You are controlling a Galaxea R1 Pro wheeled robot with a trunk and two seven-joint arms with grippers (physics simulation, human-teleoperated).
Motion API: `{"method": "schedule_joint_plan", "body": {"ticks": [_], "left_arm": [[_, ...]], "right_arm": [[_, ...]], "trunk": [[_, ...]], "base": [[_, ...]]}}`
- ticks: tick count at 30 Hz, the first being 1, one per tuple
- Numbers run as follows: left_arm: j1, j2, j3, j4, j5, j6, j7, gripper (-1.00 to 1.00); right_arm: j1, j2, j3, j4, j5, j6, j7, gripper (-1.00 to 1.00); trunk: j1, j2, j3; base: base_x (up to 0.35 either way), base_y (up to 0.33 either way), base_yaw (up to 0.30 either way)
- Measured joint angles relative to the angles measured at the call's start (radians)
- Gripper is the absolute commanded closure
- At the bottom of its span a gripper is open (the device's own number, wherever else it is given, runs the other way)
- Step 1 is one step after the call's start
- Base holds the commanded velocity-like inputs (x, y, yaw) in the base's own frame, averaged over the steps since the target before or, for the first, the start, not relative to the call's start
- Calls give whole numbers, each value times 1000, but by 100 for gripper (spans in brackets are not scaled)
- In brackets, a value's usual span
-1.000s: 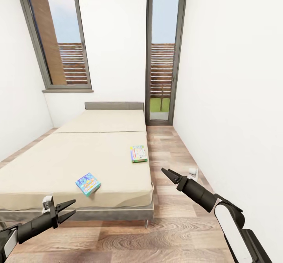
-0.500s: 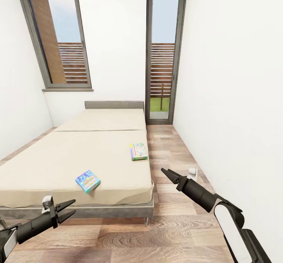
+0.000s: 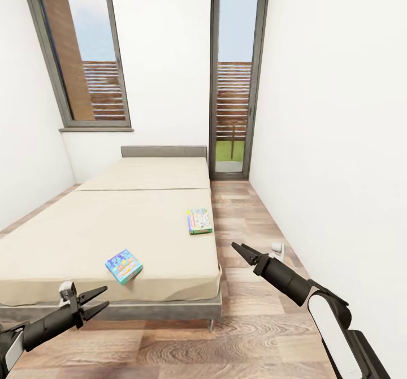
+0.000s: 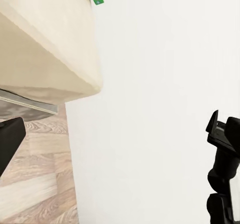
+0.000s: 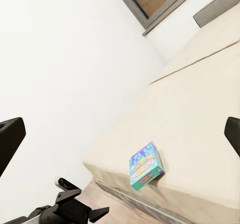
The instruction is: Put all the toys in the child's room - the three board games (two on the bed and one on the table), the two jigsaw puzzles on the table, and the tennis ball on the table - inside the toy box on the table in the child's room.
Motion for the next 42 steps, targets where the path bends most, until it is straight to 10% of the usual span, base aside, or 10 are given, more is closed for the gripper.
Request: {"method": "schedule_joint_plan", "body": {"ticks": [42], "left_arm": [[0, 2, 0, 0, 0, 0, -1, -100]], "right_arm": [[0, 0, 0, 0, 0, 0, 0, -100]], "trunk": [[0, 0, 0]], "base": [[54, -13, 0]]}}
